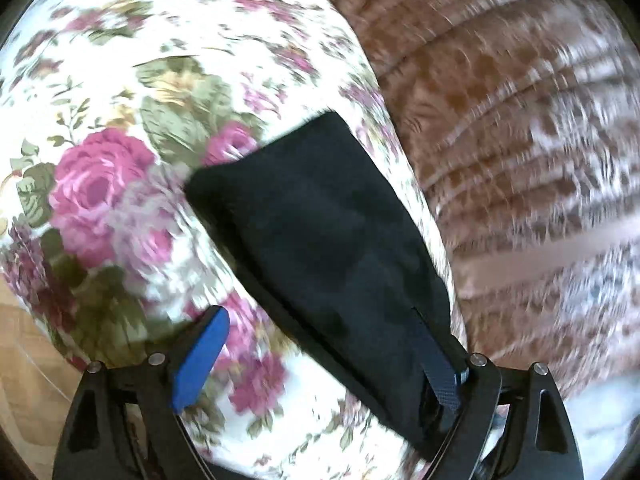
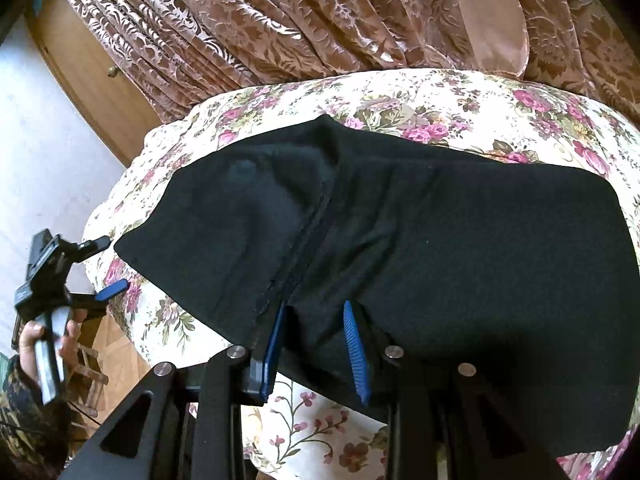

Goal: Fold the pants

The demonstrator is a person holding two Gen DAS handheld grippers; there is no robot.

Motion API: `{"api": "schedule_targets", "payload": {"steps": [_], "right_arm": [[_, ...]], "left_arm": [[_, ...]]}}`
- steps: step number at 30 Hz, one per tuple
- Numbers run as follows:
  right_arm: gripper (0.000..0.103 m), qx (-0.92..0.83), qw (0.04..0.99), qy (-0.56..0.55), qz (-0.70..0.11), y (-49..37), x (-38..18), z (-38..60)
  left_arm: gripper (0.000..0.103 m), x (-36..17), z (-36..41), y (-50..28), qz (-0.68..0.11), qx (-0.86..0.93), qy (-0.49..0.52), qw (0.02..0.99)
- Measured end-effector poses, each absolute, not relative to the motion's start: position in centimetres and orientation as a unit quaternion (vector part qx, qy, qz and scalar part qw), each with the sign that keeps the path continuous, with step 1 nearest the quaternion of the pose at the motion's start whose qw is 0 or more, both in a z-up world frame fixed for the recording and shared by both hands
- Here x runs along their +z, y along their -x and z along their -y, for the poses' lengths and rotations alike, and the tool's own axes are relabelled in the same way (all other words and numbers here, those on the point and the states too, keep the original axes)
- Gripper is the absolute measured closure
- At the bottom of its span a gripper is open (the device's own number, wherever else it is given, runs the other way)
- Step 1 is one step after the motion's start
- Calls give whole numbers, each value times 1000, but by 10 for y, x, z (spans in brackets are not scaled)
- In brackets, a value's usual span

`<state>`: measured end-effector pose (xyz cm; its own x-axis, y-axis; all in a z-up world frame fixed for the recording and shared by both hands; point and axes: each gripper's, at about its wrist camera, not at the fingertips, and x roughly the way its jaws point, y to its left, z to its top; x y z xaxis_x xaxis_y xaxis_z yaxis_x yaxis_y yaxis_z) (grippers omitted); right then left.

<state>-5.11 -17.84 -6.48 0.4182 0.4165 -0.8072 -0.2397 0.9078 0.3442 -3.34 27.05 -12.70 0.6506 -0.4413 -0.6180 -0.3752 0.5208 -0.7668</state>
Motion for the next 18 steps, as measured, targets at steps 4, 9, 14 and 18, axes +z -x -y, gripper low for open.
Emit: {"api": "schedule_targets", "payload": {"steps": [4, 9, 14, 18], "right_arm": [[73, 204, 840, -85, -496, 54, -56, 179], [73, 208, 844, -72, -488, 59, -47, 174], [73, 228, 842, -85, -481, 57, -38, 173], [67, 280, 815, -157, -482, 42, -30, 178]], "left_arm": [[41, -136, -277, 20, -414, 4, 501, 760], [90, -133, -267, 4, -429, 21, 447, 785], [91, -75, -224, 6, -359, -62, 347, 864], [91, -30, -171, 8, -321, -187, 283, 884]]}}
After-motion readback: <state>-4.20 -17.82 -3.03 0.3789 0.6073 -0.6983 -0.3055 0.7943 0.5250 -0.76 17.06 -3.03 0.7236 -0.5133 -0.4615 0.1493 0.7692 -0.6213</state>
